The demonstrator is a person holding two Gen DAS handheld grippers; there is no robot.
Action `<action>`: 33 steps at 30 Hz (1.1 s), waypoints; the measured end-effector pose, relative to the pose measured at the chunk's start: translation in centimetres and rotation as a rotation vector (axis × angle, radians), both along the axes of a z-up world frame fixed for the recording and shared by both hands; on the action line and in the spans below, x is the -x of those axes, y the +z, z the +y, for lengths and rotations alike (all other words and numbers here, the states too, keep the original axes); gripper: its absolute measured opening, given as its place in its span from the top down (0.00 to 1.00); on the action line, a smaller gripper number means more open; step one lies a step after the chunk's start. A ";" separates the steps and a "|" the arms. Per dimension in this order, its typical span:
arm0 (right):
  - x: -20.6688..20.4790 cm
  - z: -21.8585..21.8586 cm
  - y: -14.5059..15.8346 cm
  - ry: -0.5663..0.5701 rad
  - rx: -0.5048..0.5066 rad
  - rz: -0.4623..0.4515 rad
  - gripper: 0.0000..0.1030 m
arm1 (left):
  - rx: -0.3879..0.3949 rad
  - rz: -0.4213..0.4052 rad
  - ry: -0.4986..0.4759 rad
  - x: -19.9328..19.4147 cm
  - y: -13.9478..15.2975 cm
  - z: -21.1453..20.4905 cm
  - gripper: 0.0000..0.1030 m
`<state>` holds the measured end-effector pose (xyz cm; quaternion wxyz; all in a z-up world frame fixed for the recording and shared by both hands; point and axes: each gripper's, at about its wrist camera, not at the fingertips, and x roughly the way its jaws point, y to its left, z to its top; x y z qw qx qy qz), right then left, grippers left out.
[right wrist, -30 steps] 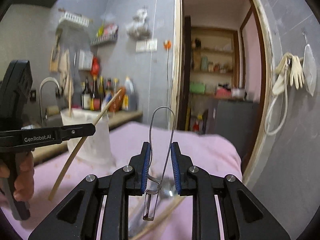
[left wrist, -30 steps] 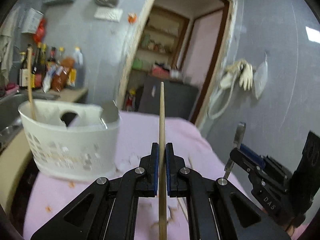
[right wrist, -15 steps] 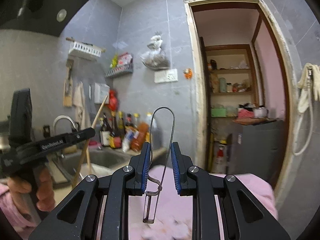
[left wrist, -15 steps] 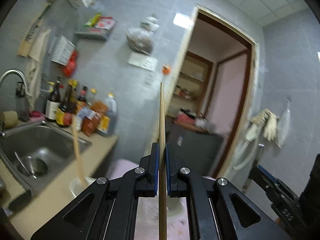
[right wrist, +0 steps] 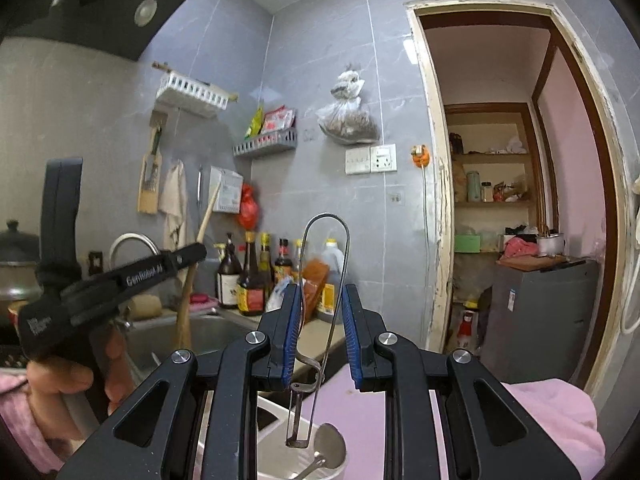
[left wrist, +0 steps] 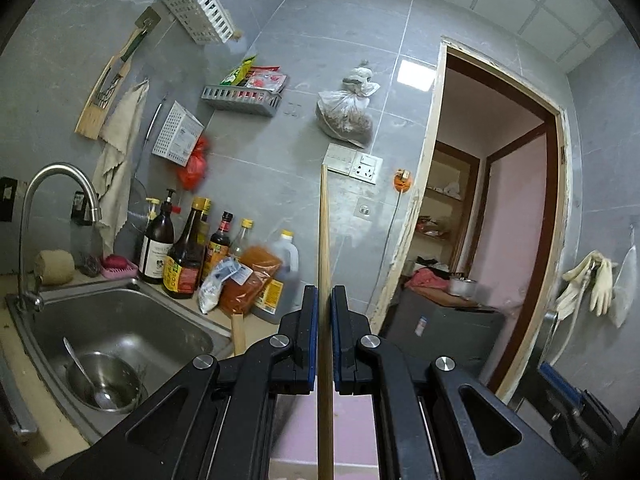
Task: Organize utensils
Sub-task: 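Lift both items and drop them into the white holder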
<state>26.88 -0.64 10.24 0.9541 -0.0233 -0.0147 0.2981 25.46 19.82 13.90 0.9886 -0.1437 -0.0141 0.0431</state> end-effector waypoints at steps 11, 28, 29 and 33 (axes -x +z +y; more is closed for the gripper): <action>-2.4 0.2 -3.1 0.009 -0.007 0.096 0.82 | -0.010 -0.012 0.079 -1.0 -2.6 -0.8 0.96; -1.9 0.1 -5.3 0.037 0.063 0.177 0.81 | -0.001 0.112 0.031 -0.3 -5.8 -2.5 0.95; -1.9 0.1 -5.3 0.041 0.062 0.180 0.81 | -0.005 0.125 0.020 -0.2 -5.8 -2.6 0.95; -1.8 -0.5 -5.0 0.062 0.036 0.205 0.76 | -0.022 0.166 -0.017 0.0 -5.8 -2.9 0.91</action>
